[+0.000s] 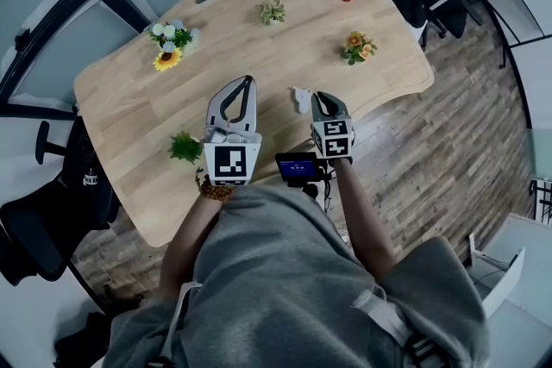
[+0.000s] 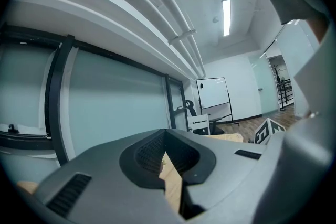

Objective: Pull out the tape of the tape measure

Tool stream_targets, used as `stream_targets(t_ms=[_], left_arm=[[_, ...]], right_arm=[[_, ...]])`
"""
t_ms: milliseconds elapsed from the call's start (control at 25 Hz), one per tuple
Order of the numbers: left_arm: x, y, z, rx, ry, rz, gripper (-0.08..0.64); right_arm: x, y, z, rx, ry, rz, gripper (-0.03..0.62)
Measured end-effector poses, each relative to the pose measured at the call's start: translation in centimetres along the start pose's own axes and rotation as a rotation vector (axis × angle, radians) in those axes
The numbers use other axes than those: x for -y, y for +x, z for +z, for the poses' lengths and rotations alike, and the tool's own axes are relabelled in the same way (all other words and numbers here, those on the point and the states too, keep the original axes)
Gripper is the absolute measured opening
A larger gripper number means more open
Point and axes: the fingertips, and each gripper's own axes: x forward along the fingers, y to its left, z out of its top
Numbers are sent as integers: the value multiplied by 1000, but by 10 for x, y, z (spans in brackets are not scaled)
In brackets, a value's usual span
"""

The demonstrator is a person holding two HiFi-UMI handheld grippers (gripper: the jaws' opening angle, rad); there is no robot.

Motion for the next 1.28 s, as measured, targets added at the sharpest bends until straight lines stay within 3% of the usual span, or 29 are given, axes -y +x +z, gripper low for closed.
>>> stream_targets(t_ms=[320, 800, 1280], left_arm=[[-10, -6, -12, -30, 6, 10, 8], [-15, -2, -22, -51, 10, 1, 8], [-26, -2, -29, -63, 3, 27, 8]], right_arm=[[-16, 28, -48, -131, 10, 40, 71], [-16, 58, -97, -289, 33, 15, 119], [-15, 67, -116, -384, 92, 1, 169]])
